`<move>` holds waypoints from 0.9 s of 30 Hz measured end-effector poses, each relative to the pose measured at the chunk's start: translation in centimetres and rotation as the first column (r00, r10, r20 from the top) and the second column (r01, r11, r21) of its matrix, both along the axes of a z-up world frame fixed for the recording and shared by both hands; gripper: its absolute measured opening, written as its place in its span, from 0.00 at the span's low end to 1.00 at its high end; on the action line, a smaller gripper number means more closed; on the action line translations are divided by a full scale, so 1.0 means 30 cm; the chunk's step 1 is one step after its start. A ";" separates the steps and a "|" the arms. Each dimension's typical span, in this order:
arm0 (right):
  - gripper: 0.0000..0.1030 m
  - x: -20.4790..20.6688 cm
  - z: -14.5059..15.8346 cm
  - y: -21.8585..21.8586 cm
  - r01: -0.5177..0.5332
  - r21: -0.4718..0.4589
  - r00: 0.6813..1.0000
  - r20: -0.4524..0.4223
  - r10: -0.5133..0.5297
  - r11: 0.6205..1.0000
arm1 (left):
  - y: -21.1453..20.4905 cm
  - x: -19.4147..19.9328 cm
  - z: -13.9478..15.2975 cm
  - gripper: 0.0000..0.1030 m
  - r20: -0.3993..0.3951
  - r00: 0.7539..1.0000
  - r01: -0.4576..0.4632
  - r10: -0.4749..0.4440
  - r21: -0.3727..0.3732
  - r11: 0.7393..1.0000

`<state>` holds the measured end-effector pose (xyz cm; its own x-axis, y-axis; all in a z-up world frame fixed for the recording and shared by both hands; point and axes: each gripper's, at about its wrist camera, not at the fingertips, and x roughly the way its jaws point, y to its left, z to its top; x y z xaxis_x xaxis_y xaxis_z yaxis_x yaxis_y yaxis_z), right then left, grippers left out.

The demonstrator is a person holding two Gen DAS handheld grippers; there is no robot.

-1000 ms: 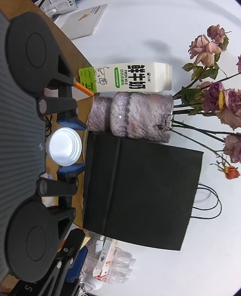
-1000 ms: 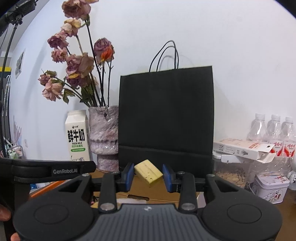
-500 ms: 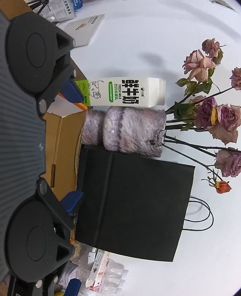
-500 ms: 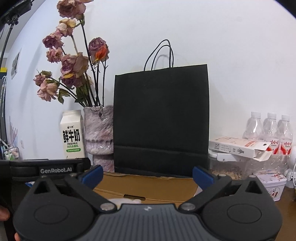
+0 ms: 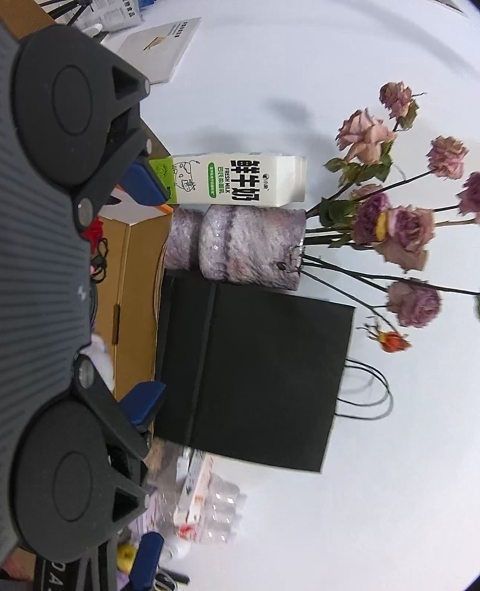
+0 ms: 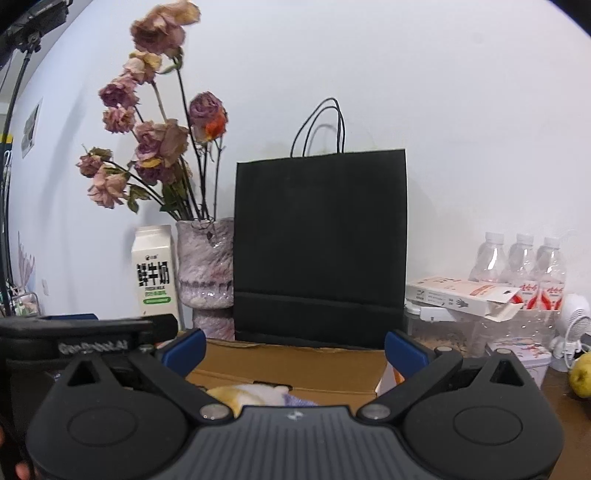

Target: Organize objects

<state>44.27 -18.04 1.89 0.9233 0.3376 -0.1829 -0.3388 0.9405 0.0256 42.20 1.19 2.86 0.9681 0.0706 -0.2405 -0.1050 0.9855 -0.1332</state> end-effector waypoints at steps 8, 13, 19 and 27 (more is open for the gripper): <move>1.00 -0.222 0.042 -0.037 -0.010 -0.003 0.999 -0.052 0.010 1.000 | -0.006 -0.265 0.054 1.00 0.004 1.000 0.016 -0.016 0.003 1.000; 1.00 -0.403 0.074 -0.057 -0.011 -0.002 0.997 -0.075 0.011 1.000 | -0.007 -0.453 0.054 1.00 -0.040 0.999 0.020 -0.019 0.005 1.000; 1.00 -0.622 0.087 -0.066 -0.018 -0.001 0.995 -0.095 0.018 1.000 | -0.022 -0.660 0.044 1.00 -0.121 0.993 0.013 -0.009 0.038 0.999; 1.00 -0.877 0.075 -0.082 -0.028 0.005 0.993 -0.111 0.029 1.000 | -0.026 -0.893 0.041 1.00 -0.146 0.989 -0.013 0.022 0.066 0.998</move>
<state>17.95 -20.50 4.14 0.8874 0.3642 -0.2826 -0.3602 0.9304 0.0681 15.40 0.42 4.10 0.9213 0.1071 -0.3737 -0.1358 0.9894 -0.0514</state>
